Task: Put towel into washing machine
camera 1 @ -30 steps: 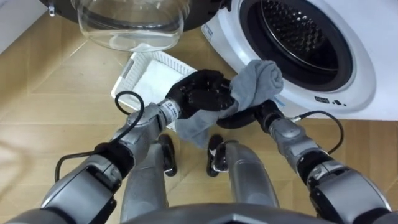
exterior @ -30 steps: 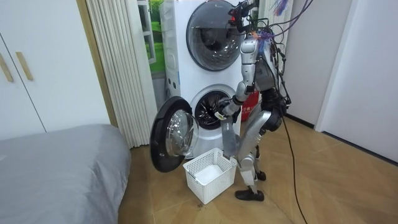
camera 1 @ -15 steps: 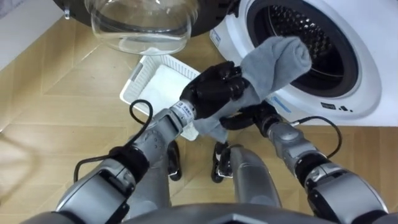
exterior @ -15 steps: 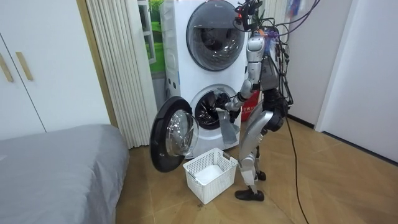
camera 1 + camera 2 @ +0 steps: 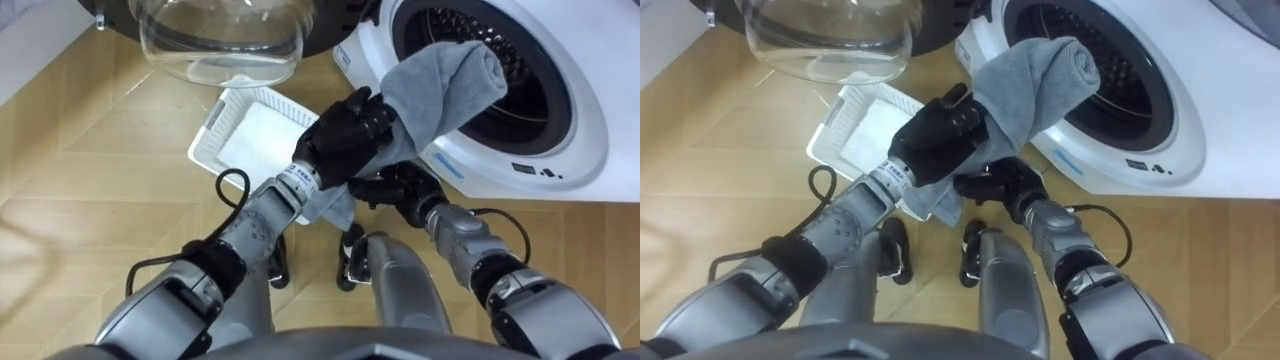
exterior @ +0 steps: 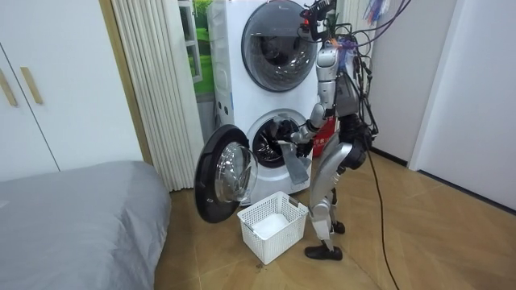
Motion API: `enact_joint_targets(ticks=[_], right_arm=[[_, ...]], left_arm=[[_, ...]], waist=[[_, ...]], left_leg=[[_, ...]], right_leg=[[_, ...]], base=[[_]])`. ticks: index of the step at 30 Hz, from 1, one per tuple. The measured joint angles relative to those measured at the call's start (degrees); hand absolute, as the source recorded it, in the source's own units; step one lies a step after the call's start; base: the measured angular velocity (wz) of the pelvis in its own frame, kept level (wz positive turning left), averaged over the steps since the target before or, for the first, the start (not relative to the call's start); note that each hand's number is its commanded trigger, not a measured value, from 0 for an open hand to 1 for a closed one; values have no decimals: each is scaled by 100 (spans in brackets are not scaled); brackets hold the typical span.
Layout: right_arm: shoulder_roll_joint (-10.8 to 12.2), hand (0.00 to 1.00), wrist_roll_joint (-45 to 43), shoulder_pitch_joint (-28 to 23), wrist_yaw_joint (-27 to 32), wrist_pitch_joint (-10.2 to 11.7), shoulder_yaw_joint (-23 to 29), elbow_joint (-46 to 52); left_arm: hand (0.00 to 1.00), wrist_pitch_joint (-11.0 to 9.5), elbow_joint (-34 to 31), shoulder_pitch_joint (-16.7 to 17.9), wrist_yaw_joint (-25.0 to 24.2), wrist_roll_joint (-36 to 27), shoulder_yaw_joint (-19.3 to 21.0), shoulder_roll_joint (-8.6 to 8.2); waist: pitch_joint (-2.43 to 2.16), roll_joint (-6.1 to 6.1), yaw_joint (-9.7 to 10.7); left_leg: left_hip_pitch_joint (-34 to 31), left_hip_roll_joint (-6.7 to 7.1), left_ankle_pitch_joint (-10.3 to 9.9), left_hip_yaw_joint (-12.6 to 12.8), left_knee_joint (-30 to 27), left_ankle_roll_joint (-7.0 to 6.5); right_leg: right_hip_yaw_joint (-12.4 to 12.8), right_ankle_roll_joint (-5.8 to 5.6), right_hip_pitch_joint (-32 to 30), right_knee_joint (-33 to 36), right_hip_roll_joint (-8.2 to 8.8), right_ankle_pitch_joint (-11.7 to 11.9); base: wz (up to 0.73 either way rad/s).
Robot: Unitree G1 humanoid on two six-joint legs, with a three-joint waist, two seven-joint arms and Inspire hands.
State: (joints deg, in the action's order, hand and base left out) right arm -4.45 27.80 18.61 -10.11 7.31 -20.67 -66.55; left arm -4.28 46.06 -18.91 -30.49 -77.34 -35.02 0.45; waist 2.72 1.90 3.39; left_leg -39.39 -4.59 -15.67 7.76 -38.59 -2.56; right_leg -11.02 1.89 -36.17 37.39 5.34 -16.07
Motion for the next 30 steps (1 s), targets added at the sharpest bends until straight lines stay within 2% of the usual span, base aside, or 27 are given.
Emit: enact_joint_targets(ticks=[1, 2, 9, 13, 15, 19, 21, 23, 26, 27, 30], right_arm=[[2, 100, 44, 1, -11, -5, 0, 3], [1, 100, 120, 3, -11, -31, 2, 7], [4, 100, 164, 3, -4, -122, 101, 35], [7, 100, 346, -36, 4, -247, 187, -19], [-6, 100, 468, -78, 12, -251, 265, -36], [-62, 100, 522, -249, 128, -246, 648, -70], [-95, 100, 518, -305, 201, -248, 736, -79], [-171, 100, 542, -346, 278, -247, 794, -114], [-221, 100, 577, -330, 424, -239, 823, -125], [-233, 100, 577, -318, 437, -240, 806, -148], [-363, 100, 618, -233, 508, -248, 728, -261]], left_arm=[[100, -1, 0, 2, 0, -87, -2, -2], [0, 0, 0, 4, 0, -128, -5, -14], [0, 16, -2, 54, 1, -182, 105, -27], [0, 29, 11, 180, -2, -186, 316, -5], [0, 22, 13, 285, -1, -178, 448, 94], [0, -3, 174, 625, 117, -95, 841, 409], [0, -13, 278, 740, 295, 147, 1050, 576], [0, -76, 420, 880, 612, 730, 1302, 680], [0, -149, 608, 909, 1030, 1435, 1508, 744], [0, -166, 647, 909, 1114, 1576, 1514, 753], [0, -210, 813, 939, 1614, 2351, 1562, 722]], waist=[[0, 1, 8], [0, 3, 10], [14, 37, 5], [23, 52, -77], [23, 50, -115], [31, 33, -255], [38, 7, -408], [36, -53, -505], [52, -118, -702], [52, -131, -706], [47, -199, -836]], left_leg=[[1, 1, 0, 0, 2, 0], [2, 5, 0, 1, 3, 0], [-4, 8, 0, -3, 6, 0], [-6, -12, -1, -4, 13, 2], [2, -13, -2, 0, 22, 3], [-1, -41, 7, 3, 95, 29], [-5, -73, -7, 6, 114, 54], [17, -68, 11, -4, 196, 79], [3, -50, 28, -2, 269, 104], [3, -41, 43, -3, 294, 107], [-8, 34, 101, -19, 399, 121]], right_leg=[[1, 0, 2, -8, -2, 0], [1, 0, 2, -11, 0, 0], [-4, 0, 1, -19, 3, -2], [0, 2, 15, -62, -36, 1], [3, 3, 17, -74, -52, 2], [-23, 20, 28, -185, -90, 37], [-23, 37, 32, -260, -144, 74], [-15, 38, 41, -259, -126, 88], [-21, 41, -3, -267, -141, 90], [-27, 41, -3, -271, -136, 90], [-34, 41, -45, -275, -99, 89]], base=[[0], [0], [0], [0], [0], [-2], [-10], [2], [1], [8], [8]])
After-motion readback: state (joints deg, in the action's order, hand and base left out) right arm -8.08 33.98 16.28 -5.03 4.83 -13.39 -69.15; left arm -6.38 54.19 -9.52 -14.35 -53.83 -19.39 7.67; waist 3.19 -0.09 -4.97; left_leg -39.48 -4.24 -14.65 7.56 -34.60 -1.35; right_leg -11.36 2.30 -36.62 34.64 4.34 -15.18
